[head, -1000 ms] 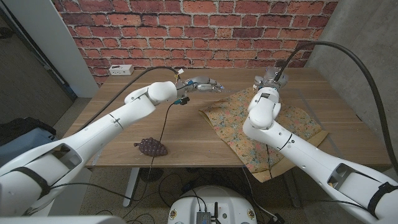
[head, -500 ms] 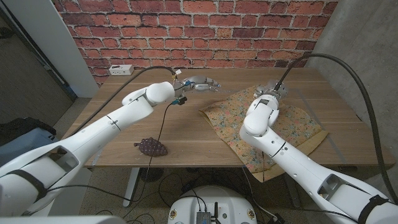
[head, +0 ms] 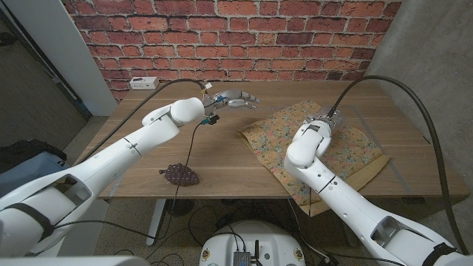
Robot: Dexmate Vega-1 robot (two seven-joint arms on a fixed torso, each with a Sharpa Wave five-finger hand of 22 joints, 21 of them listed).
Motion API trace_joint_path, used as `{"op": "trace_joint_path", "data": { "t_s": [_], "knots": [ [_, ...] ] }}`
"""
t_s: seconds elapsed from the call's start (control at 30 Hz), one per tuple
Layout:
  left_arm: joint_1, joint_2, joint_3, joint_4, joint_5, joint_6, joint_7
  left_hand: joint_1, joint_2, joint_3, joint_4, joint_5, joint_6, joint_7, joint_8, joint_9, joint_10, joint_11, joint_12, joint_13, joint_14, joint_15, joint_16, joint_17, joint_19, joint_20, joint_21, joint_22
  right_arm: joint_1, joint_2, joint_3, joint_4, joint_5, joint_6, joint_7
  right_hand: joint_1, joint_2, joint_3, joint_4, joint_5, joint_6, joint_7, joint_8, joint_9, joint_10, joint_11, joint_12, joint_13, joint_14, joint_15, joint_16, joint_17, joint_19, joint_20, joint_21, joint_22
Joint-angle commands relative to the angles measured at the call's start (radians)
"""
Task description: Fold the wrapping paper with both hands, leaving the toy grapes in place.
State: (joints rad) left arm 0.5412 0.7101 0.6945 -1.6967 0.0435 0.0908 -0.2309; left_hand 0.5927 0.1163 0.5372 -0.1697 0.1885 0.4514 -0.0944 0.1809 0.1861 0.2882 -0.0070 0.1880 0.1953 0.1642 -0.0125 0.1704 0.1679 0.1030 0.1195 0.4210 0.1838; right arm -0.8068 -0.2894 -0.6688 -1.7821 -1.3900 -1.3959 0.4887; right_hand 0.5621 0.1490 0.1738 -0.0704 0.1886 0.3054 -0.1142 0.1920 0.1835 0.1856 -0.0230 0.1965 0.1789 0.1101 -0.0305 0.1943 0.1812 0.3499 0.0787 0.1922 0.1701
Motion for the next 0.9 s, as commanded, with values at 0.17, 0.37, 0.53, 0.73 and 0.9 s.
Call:
{"op": "trace_joint_path", "data": {
  "t_s": [0.17,0.37,0.53,0.73,0.9],
  "knots": [
    [-0.018,-0.018,-0.001,0.051,-0.024,-0.034,-0.017,0.011,-0.007,-0.005,0.001,-0.002,-0.004,0.000,-0.002,0.001,-0.004,0.003,0.002,0.000,-0.001,0.000,0.004,0.001,-0.004,0.009,-0.008,0.003,-0.051,0.056,0.058,0.069,-0.191,0.000,0.160,0.011,0.003,0.017,-0.012,0.001,-0.001,0.003,-0.002,0.003,0.000,0.003,-0.005,0.005,-0.008,0.001,-0.006,-0.001,-0.001,-0.001,-0.002,0.001],
    [-0.022,-0.023,0.002,0.061,-0.026,-0.043,-0.018,0.012,-0.007,-0.007,0.002,-0.002,-0.008,0.000,-0.002,0.001,-0.006,0.006,0.003,0.000,-0.002,0.000,0.005,0.001,-0.004,0.009,-0.009,0.004,-0.059,0.054,0.062,0.085,-0.231,0.000,0.217,0.027,0.008,0.027,-0.023,0.004,0.000,0.001,-0.002,0.002,0.000,-0.001,-0.005,0.005,-0.009,-0.001,-0.007,-0.003,0.000,-0.002,-0.002,0.001],
    [-0.019,-0.022,-0.001,0.058,-0.031,-0.045,-0.017,0.012,-0.007,-0.009,0.003,-0.003,-0.008,0.000,-0.001,0.001,-0.007,0.006,0.004,0.000,-0.002,0.000,0.006,0.001,-0.004,0.009,-0.010,0.004,-0.069,0.069,0.082,0.112,-0.304,0.022,0.289,0.041,0.010,0.035,-0.033,0.005,0.006,0.001,0.000,0.002,0.001,-0.002,-0.005,0.005,-0.018,-0.004,-0.010,-0.004,-0.001,-0.005,-0.002,0.001],
    [-0.012,-0.018,-0.007,0.055,-0.044,-0.049,-0.019,0.013,-0.006,-0.011,0.004,-0.003,-0.012,0.000,-0.001,0.001,-0.009,0.007,0.005,0.000,-0.002,0.000,0.007,0.001,-0.004,0.010,-0.011,0.004,-0.090,0.120,0.137,0.156,-0.420,0.082,0.367,0.056,0.012,0.044,-0.043,0.006,0.013,0.000,0.002,0.002,0.000,-0.004,-0.006,0.005,-0.023,-0.003,-0.011,-0.005,-0.003,-0.007,-0.003,0.001],
    [-0.006,-0.017,-0.011,0.057,-0.059,-0.057,-0.022,0.014,-0.006,-0.012,0.005,-0.003,-0.014,-0.001,0.000,0.001,-0.011,0.009,0.006,0.000,-0.002,0.000,0.007,0.001,-0.004,0.012,-0.012,0.004,-0.112,0.167,0.200,0.189,-0.546,0.174,0.454,0.071,0.009,0.050,-0.055,0.007,0.017,0.001,0.002,0.001,-0.007,-0.010,-0.009,0.005,-0.034,-0.003,-0.014,-0.006,-0.006,-0.011,-0.004,0.000]
  ]
}}
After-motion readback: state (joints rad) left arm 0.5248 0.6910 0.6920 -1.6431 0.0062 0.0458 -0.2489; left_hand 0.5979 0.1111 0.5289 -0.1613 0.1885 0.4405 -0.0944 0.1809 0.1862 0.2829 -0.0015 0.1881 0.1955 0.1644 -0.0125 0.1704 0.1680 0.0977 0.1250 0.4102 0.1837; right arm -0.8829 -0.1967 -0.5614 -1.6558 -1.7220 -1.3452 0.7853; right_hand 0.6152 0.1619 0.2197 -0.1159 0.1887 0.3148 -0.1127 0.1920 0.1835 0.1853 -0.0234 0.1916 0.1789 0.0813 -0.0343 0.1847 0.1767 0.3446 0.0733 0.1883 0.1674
